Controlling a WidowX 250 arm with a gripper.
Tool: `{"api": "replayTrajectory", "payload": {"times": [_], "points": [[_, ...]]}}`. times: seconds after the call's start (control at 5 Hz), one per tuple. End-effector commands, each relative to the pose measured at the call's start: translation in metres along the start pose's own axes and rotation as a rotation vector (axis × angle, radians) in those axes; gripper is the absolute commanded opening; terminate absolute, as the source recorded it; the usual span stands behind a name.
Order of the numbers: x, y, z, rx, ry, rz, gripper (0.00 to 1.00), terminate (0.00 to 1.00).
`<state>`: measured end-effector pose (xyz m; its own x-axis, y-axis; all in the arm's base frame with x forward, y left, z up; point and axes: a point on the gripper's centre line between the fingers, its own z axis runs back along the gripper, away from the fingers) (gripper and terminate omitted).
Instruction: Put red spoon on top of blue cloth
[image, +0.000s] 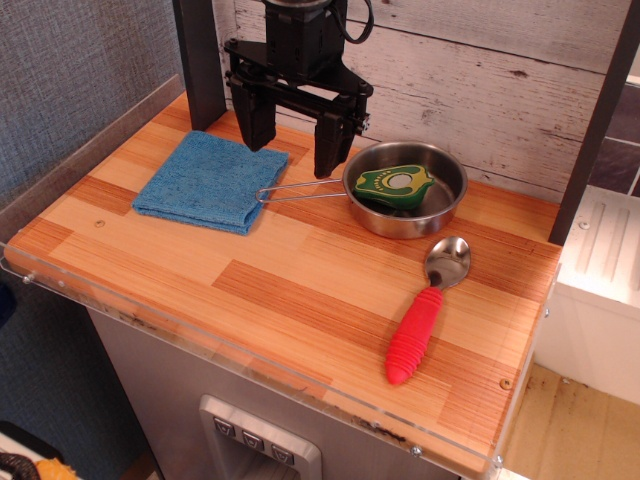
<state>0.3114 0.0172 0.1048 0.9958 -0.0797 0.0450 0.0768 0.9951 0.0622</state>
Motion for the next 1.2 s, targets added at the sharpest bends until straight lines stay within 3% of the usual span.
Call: {"api": "replayTrajectory", "payload": {"times": [0.0,0.2,0.6,1.0], "points": [[0.0,0.0,0.0,0.0,0.0,0.0,1.0,0.0],[-0.003,-0.037,-0.006,-0.036,0.015,-0.007,1.0,0.0],[-0.014,-0.1,-0.026,-0.018,0.028,0.0,1.0,0.0],[-0.022,-0.111,-0.068,0.025,0.065,0.102,1.0,0.0]]}}
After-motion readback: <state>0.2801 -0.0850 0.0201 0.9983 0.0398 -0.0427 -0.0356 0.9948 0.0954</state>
